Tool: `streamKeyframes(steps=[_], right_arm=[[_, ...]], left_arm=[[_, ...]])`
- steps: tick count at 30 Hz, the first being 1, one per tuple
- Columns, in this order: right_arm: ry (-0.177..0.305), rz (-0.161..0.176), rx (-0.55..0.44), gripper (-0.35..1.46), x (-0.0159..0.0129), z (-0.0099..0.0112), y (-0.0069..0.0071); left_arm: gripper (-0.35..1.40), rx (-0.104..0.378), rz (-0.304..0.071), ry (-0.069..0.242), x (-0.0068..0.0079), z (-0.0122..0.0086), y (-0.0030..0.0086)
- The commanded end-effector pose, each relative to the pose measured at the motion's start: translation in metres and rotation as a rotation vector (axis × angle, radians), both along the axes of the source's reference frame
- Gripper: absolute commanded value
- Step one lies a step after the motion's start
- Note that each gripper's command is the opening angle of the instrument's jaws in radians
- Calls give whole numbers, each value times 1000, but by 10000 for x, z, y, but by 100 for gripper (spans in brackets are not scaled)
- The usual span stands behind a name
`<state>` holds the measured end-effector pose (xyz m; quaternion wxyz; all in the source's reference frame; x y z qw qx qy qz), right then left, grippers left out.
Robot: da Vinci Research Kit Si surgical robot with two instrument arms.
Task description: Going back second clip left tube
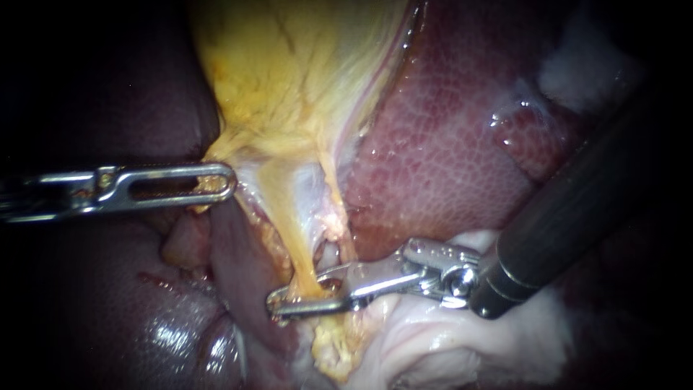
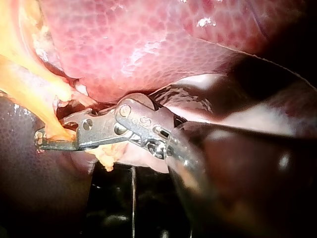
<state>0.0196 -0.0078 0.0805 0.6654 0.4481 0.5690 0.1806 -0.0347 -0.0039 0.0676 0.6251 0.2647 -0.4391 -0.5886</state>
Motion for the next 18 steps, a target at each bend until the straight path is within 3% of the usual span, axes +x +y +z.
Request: streamKeyframes(steps=[1,3,5,7,8,12,18], right_arm=[[1,-1,0,-35,0,0,0],[2,-2,0,-35,0,0,0],[0,0,-1,1,4,-1,-1],[-4,24,-3,40,9,-5,-2],[-6,32,-3,46,12,-6,-3],[-11,63,-4,58,25,-9,-3],[-17,90,-10,60,29,2,5]], left_arm=[[-35,0,-1,0,0,0,0],[-35,0,-1,0,0,0,0],[-35,0,-1,0,0,0,0],[-35,0,-1,0,0,0,0],[-35,0,-1,0,0,0,0],[-35,0,-1,0,0,0,0],[-35,0,-1,1,0,-2,-1]])
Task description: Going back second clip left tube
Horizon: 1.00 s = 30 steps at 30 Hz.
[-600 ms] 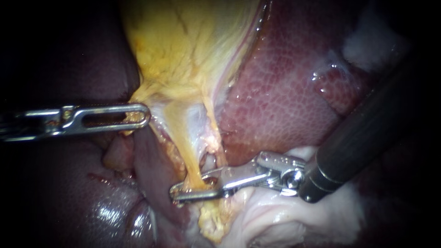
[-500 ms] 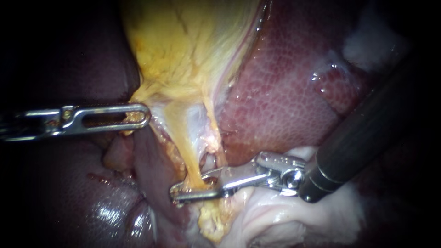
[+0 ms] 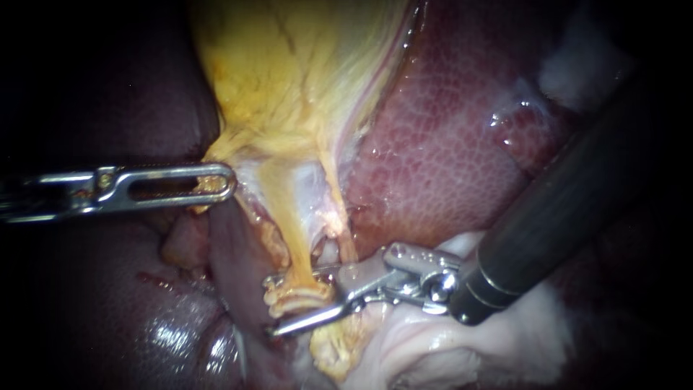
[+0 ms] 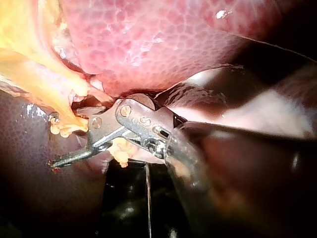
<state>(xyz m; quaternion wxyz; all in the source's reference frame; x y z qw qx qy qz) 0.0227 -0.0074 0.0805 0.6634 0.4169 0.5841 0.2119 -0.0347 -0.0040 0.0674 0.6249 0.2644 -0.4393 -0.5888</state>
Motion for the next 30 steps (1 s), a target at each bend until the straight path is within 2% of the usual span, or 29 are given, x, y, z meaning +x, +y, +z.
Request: streamKeyframes(steps=[1,8,13,19,23,26,30], right_arm=[[-2,1,-1,60,-2,4,3],[-15,26,-13,60,-15,23,18],[-15,28,-14,60,-31,18,23],[-7,22,-16,60,-56,1,30],[-2,20,-19,60,-88,-15,35],[-2,30,-37,60,-117,-32,46],[-9,63,-84,60,-151,-61,71]], left_arm=[[-35,0,0,1,0,0,0],[-35,0,-1,1,0,0,0],[-35,0,0,1,0,0,-1],[-35,0,0,1,1,0,-1],[-35,0,0,0,2,0,-1],[-35,0,0,0,2,0,-1],[-35,-1,-1,1,0,1,-1]])
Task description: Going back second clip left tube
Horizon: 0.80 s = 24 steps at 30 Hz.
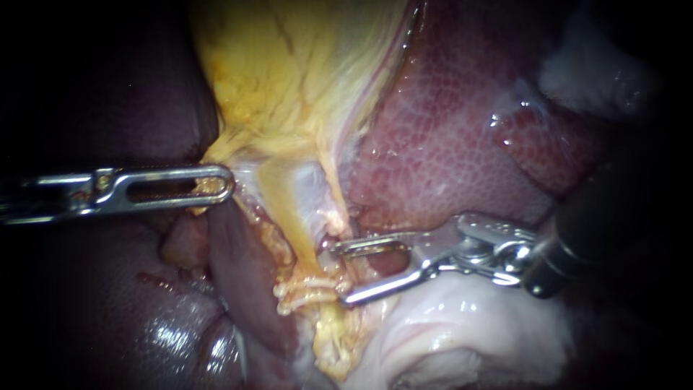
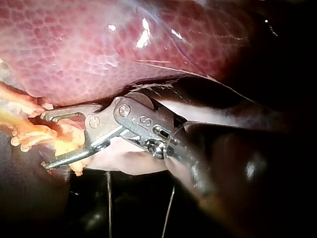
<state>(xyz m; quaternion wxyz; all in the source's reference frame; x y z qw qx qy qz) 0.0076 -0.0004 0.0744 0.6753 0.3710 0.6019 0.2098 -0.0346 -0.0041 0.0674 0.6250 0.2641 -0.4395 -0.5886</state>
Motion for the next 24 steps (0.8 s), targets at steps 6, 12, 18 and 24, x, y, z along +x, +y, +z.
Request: streamKeyframes(steps=[6,12,18,24], right_arm=[[6,52,-55,60,-40,-42,36],[-8,52,-59,60,-58,-59,45],[-8,52,-59,60,-57,-59,44],[-8,52,-59,60,-57,-59,44]], left_arm=[[-35,-5,-5,6,-5,6,-4],[-35,-5,17,9,-25,26,-18],[-35,10,51,17,-61,51,-30],[-35,16,77,19,-96,72,-34]])
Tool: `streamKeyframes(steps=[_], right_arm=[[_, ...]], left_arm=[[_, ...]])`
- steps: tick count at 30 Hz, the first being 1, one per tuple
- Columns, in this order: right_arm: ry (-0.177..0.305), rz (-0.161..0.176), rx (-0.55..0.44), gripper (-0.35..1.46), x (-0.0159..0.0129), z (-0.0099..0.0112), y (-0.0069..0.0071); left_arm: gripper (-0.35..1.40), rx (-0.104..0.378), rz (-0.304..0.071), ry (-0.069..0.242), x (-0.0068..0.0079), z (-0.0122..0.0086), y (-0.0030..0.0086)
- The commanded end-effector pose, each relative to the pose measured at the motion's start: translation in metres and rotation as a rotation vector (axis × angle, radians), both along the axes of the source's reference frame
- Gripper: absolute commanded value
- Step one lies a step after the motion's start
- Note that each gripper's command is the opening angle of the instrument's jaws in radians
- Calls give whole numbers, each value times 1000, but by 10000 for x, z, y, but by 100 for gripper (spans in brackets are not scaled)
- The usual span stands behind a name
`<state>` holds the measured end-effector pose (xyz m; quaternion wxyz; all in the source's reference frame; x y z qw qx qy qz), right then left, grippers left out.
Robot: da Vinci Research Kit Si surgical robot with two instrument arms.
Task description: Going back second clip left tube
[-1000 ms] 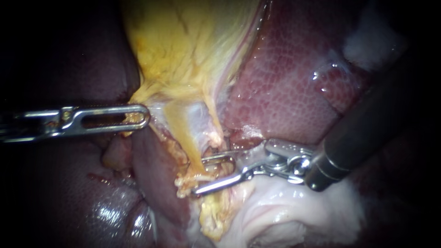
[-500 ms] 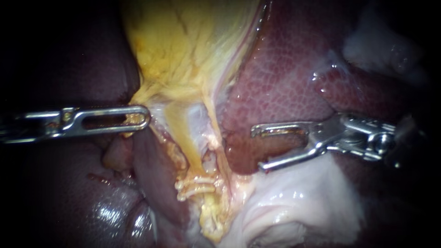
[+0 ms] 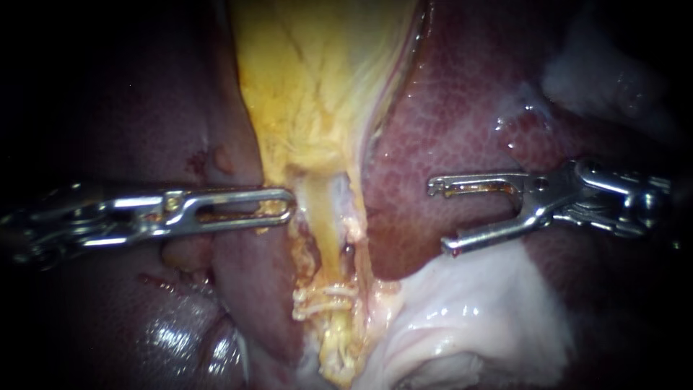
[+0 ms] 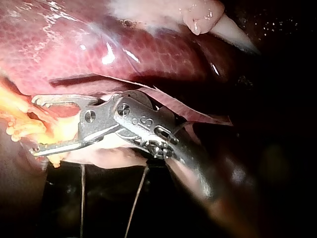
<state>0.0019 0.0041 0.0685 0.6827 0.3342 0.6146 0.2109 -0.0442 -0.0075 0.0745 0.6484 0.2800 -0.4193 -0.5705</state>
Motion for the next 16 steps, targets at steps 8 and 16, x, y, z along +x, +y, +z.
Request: streamKeyframes(steps=[8,16], right_arm=[[0,0,1,60,0,-3,-2],[0,-1,1,60,1,-6,-3]], left_arm=[[-35,3,16,1,-12,9,0],[-35,4,17,0,-11,9,0]])
